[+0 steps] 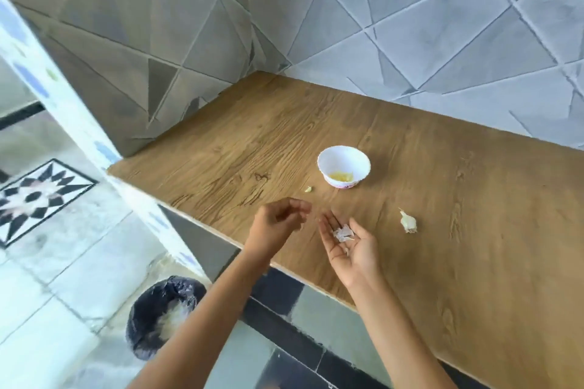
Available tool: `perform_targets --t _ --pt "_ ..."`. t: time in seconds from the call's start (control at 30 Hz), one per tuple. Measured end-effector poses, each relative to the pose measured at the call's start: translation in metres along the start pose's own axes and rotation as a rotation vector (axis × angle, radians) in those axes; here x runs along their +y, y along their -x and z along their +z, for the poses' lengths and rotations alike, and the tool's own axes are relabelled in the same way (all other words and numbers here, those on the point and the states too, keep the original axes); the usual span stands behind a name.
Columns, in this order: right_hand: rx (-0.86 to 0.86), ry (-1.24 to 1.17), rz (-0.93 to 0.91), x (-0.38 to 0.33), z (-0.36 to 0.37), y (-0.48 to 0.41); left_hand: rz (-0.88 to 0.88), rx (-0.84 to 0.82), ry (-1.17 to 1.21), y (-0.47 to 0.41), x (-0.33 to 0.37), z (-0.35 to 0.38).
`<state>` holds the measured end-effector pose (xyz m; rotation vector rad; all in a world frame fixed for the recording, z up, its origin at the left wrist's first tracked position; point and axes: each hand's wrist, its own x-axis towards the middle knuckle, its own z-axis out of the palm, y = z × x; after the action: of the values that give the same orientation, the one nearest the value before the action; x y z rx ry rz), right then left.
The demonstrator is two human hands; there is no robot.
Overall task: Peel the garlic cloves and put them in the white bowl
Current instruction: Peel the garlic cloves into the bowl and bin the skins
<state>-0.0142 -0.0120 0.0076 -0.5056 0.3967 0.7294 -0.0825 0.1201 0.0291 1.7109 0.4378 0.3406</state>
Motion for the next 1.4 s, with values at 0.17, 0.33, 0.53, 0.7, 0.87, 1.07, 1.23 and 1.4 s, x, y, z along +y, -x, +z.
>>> perform_targets --t 0.17,0.33,0.53,0.7,0.87,1.07,1.23,1.4 --pt "-0.104 0.155 0.261 0.088 0.035 -0.021 -0.177 0.427 0.146 0.054 -0.034 -0.09" --pt "-0.148 0.314 0.447 0.192 0.061 -0.032 -0.237 0.659 0.197 0.102 -0.068 -0.176" --pt "-0.098 0.383 0.533 0.309 0.078 -0.067 -0.321 0.719 0.168 0.121 -0.118 -0.272" --pt "-0.033 0.464 0.553 0.401 0.073 -0.119 -0.422 0.763 0.171 0.108 -0.189 -0.343" --pt "0.102 0.658 0.585 0.481 0.017 -0.202 -0.574 0.785 0.171 0.086 -0.309 -0.375" --pt "0.153 0.827 0.65 0.552 -0.074 -0.312 -0.646 0.787 0.119 0.055 -0.471 -0.377" --pt "0.218 1.026 0.662 0.603 -0.164 -0.395 -0.714 0.737 0.07 0.034 -0.628 -0.364" --pt "0.263 1.068 0.741 0.612 -0.189 -0.413 -0.639 0.746 0.09 0.031 -0.662 -0.34"
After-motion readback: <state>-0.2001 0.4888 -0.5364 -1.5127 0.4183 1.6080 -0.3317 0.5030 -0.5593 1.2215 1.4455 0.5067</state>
